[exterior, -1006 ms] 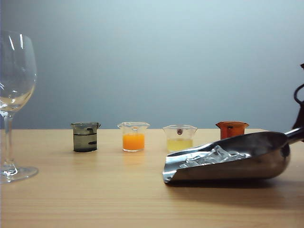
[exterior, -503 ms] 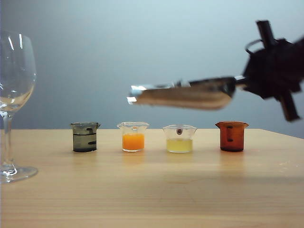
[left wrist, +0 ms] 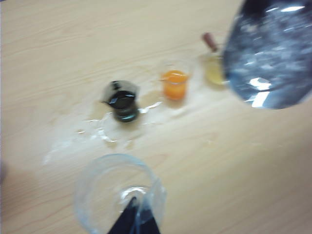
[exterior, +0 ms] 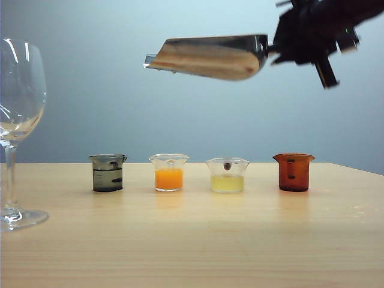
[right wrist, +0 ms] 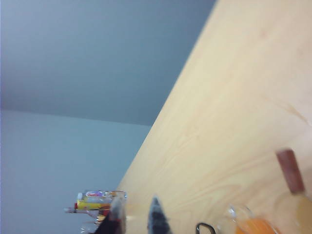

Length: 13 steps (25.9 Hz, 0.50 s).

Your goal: Pick up the ice scoop on the desk filled with ice cubes, pour the ice into the goblet, and finally put the scoop back on the table.

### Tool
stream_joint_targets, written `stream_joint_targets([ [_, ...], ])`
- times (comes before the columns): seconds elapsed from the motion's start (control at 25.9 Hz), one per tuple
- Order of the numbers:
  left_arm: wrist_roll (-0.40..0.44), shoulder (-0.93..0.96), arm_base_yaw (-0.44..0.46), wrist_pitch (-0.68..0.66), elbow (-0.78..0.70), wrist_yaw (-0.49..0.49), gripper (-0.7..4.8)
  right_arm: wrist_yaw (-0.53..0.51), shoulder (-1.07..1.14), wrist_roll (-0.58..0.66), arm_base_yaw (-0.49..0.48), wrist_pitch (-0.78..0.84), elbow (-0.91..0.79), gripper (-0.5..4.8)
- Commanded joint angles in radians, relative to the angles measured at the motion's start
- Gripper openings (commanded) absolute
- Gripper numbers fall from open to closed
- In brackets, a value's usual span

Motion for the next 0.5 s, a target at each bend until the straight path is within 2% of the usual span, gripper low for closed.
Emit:
stream_joint_targets([
  [0.04, 0.026, 0.0, 0.052, 0.006, 0.006, 0.037, -0.05, -0.008, 0.009, -0.02, 0.005, -0.05, 0.093, -0.07],
  [0.12, 0.027, 0.002, 0.093, 0.015, 0.006, 0.047, -0.05, -0.051, 0.064, -0.014, 0.013, -0.084, 0.193, -0.07],
  [0.27, 0.034, 0.002, 0.109, 0.018, 0.006, 0.047, -0.05, -0.071, 0.161, 0.029, 0.061, -0.101, 0.303, -0.07],
  [0.5, 0.158, 0.002, 0.111, -0.041, 0.006, 0.018, -0.05, -0.085, 0.296, 0.044, 0.153, -0.1, 0.443, -0.07],
])
